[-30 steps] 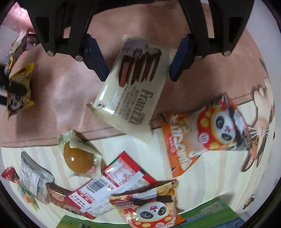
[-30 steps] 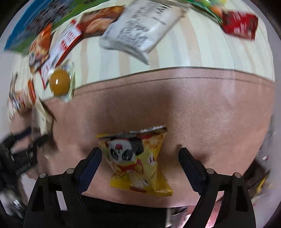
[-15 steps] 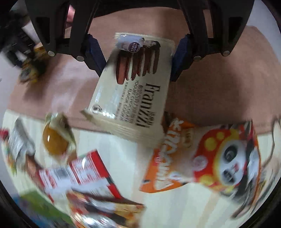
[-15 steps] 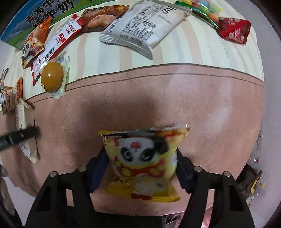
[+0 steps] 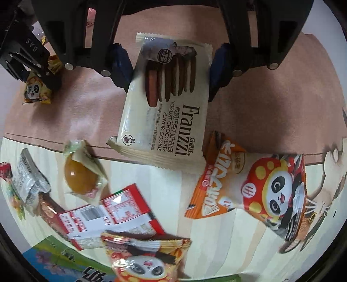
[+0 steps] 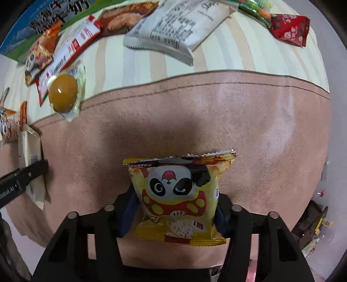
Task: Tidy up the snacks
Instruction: 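Grasp the Franzzi cookie pack with left tool while right tool grasps the yellow panda bag, then carry both packs into the cardboard box and open both tools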
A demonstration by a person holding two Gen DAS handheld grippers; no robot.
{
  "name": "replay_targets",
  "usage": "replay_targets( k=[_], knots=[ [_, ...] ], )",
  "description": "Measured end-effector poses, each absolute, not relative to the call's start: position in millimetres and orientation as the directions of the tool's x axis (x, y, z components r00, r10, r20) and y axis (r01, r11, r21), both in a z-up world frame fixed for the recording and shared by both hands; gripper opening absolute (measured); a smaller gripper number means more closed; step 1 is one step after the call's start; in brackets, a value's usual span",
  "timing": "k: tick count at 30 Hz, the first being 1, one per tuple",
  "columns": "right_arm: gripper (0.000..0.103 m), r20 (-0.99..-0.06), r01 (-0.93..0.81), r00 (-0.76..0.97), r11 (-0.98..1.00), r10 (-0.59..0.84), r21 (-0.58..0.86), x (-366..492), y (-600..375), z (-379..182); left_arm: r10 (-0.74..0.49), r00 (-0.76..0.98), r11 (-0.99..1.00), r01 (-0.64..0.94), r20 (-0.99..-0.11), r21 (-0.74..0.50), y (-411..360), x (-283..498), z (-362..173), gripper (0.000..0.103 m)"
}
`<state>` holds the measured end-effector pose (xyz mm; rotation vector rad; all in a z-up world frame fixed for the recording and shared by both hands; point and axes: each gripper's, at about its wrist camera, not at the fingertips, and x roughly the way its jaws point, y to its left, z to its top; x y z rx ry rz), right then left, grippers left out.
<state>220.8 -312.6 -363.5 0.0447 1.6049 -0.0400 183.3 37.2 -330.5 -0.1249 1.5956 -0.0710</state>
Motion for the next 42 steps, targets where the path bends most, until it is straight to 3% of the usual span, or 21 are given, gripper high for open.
replay_targets(
  k=[12,17,27,33,42],
  knots=[
    [0.054,-0.97,0.1,0.073,0.966,0.233,0.24,225,-326,-302,-0.24,0.082,0.97,-0.015,-0.967,-0.242,47,210,-260,0.058],
    [0.054,-0.937,0.089,0.141,0.939,0.319,0.332,248,-319,-246,-0.322,0.141,0.945,-0.013,-0.936,-0.327,49,242,-209,0.058],
    [0.054,-0.886,0.008,0.284,0.923,0.366,0.384,371,-300,-144,-0.339,0.287,0.934,-0.012,-0.896,-0.358,35,339,-110,0.058],
    [0.054,-0.878,-0.031,0.29,0.921,0.381,0.389,454,-274,-131,-0.294,0.275,0.947,-0.048,-0.915,-0.319,49,416,-106,0.058],
    [0.054,-0.9,-0.074,0.123,0.908,0.418,0.412,523,-194,-188,-0.207,0.112,0.964,-0.148,-0.972,-0.222,84,490,-173,0.058]
  ],
)
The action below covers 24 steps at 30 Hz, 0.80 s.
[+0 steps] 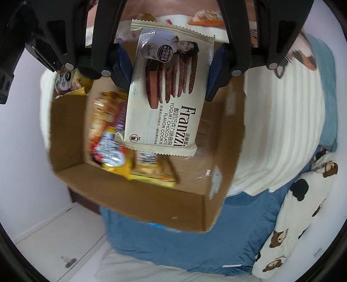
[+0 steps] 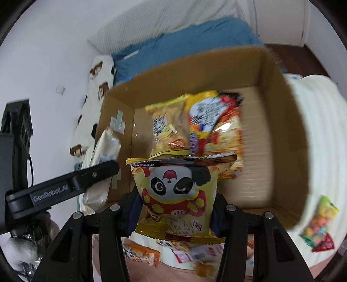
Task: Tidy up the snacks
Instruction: 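Carry both packs into the cardboard box and open both tools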
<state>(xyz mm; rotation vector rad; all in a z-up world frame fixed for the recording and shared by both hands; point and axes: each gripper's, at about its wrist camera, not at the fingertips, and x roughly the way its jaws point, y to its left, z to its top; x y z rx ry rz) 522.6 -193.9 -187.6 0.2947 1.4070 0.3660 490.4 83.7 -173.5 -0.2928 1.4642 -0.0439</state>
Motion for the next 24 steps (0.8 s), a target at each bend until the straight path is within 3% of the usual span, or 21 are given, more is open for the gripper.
replay_targets(
  k=[9,11,12,15,24],
  knots=[
    [0.058,-0.891,-0.049,-0.007,0.889,0.455,0.455,537,-150,-248,-0.236,0.008,0.949,-0.211,-0.972,-0.233,96,500,-220,0.059],
    [0.095,-0.888,-0.037,-0.063,0.888,0.456,0.459,538,-146,-259,-0.24,0.001,0.947,-0.22,-0.971,-0.235,98,501,-225,0.06],
    [0.098,-0.888,-0.036,-0.08,0.889,0.453,0.457,538,-144,-264,-0.24,0.003,0.946,-0.224,-0.971,-0.235,98,502,-225,0.067],
    [0.098,-0.9,-0.046,-0.076,0.901,0.428,0.432,537,-144,-267,-0.243,0.021,0.946,-0.218,-0.97,-0.242,98,503,-218,0.085],
    [0.099,-0.926,-0.052,-0.045,0.925,0.375,0.377,533,-157,-253,-0.211,0.033,0.96,-0.179,-0.977,-0.213,88,498,-206,0.089]
  ],
)
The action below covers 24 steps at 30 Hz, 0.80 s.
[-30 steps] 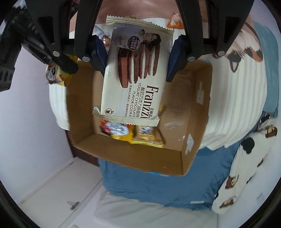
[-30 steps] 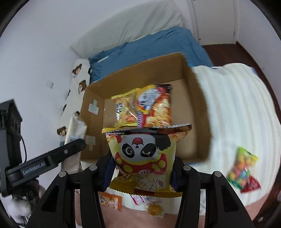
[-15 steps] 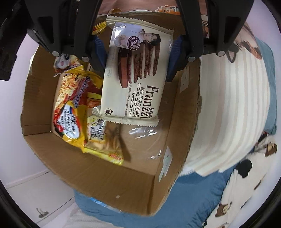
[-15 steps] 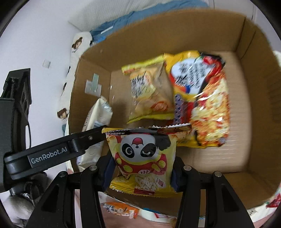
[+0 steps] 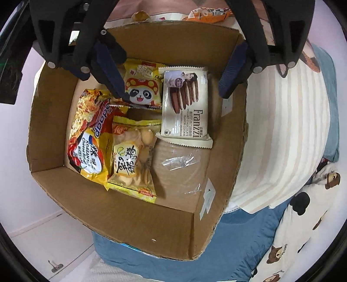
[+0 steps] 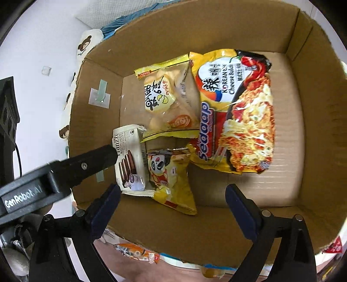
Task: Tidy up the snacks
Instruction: 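Carry both packs into the cardboard box and open both tools, then grasp the red panda bag with left tool while right tool grasps the orange Cuicuijiao bag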
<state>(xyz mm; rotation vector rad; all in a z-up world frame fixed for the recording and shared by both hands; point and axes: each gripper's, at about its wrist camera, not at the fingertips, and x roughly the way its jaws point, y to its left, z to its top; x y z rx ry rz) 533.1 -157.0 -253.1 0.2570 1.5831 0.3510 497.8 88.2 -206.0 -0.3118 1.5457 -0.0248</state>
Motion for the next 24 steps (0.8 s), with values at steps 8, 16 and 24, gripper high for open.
replay_targets(
  k=[8,16,24],
  knots=[
    [0.099,-0.952,-0.065,0.015,0.95,0.306,0.304,513,-190,-219,-0.132,0.169,0.98,-0.123,-0.977,-0.154,76,474,-159,0.089],
    [0.099,-0.947,-0.046,0.102,0.952,0.305,0.302,488,-216,-183,-0.093,0.321,0.991,-0.066,-0.942,-0.12,60,429,-107,0.089],
    [0.099,-0.92,-0.036,0.233,0.948,0.315,0.315,443,-242,-137,-0.101,0.406,0.987,-0.075,-0.908,-0.143,53,383,-76,0.089]
  ],
)
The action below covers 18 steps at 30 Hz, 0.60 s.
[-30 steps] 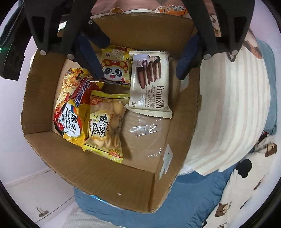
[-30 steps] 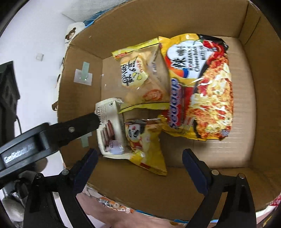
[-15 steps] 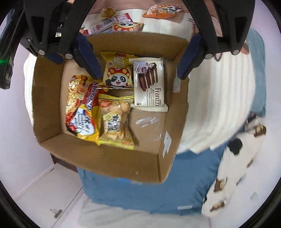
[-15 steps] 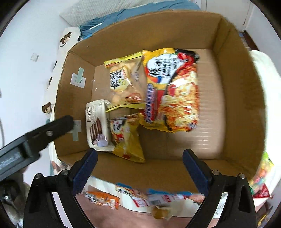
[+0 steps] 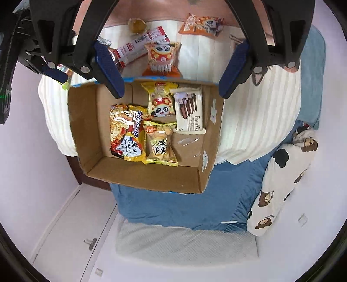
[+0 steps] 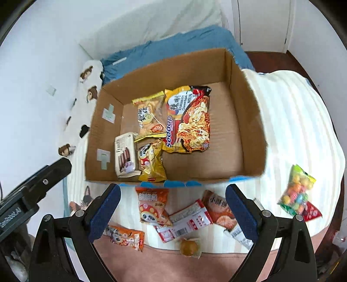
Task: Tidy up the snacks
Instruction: 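Grasp the red panda bag with left tool while right tool grasps the orange Cuicuijiao bag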
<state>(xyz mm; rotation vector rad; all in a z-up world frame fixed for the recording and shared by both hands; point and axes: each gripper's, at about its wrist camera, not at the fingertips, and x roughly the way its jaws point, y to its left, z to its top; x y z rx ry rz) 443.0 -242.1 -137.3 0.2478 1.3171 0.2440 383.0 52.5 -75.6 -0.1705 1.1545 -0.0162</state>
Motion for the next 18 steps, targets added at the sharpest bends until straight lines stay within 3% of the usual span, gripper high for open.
replay_targets(
  k=[9,14,18],
  knots=[
    [0.099,-0.881,-0.018,0.212,0.903,0.422,0.428,385,-250,-141,-0.138,0.384,0.941,-0.238,-0.913,-0.242,84,312,-101,0.089],
    [0.099,-0.892,-0.011,0.16,0.905,0.422,0.426,373,-232,-183,-0.084,0.309,0.875,-0.431,-0.947,-0.218,117,268,-163,0.089],
    [0.099,-0.922,-0.049,0.149,0.934,0.357,0.354,374,-202,-214,-0.138,0.211,0.799,-0.554,-0.968,-0.235,139,240,-224,0.088]
  ],
)
